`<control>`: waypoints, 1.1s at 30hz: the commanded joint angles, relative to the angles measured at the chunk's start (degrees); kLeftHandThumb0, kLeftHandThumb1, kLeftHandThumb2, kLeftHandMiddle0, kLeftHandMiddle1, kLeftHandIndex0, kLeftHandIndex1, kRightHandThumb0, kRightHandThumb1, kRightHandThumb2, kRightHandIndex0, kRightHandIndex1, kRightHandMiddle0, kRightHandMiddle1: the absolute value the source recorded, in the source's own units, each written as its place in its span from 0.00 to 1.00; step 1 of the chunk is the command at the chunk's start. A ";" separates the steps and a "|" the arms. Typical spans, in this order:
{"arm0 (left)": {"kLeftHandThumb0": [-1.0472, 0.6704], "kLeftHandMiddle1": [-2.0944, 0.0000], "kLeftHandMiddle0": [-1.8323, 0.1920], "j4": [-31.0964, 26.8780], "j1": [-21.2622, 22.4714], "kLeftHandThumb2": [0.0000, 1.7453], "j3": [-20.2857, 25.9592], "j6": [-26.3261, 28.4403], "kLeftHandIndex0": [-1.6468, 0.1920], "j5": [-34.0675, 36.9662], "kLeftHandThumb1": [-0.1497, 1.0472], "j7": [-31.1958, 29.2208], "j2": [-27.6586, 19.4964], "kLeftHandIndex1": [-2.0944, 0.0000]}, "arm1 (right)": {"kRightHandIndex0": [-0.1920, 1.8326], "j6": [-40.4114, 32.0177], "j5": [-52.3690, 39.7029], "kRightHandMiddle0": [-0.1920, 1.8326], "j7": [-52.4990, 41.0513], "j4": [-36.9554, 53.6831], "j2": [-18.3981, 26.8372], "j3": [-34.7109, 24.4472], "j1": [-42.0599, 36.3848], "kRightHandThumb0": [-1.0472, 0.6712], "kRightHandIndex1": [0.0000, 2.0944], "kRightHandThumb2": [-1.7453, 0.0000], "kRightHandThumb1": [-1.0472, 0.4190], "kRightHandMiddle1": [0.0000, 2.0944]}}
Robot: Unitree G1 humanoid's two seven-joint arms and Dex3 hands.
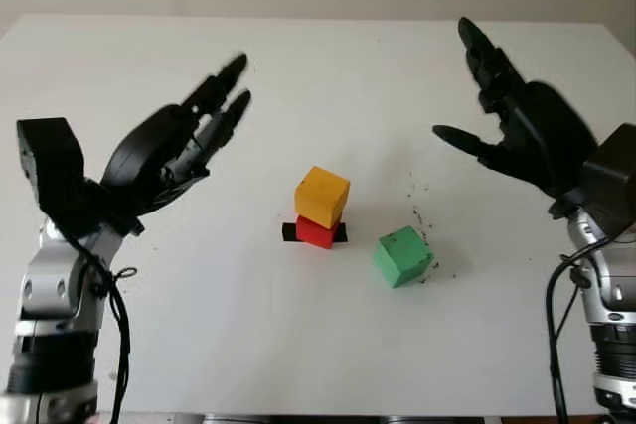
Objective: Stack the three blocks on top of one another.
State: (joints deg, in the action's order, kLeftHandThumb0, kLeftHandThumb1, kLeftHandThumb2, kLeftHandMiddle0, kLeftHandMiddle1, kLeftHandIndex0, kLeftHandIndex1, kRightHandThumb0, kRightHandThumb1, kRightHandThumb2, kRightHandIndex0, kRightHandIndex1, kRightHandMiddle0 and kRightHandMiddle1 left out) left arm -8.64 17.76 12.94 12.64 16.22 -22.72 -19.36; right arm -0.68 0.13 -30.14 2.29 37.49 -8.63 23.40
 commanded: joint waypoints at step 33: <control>0.18 1.00 1.00 10.99 2.55 0.40 0.62 -6.18 1.00 -6.02 1.00 13.27 1.78 1.00 | 0.09 13.56 21.68 0.26 -9.02 20.01 14.13 5.03 -12.01 0.16 0.02 0.96 0.13 0.03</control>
State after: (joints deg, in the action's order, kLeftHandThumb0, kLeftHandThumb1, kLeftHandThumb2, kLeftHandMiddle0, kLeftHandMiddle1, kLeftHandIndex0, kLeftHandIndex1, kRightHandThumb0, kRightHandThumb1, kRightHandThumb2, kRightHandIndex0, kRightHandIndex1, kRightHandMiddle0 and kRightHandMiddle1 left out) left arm 2.55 19.52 13.50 7.13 10.23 -9.69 -17.83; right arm 12.59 21.34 -39.47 21.15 51.25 -4.07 12.40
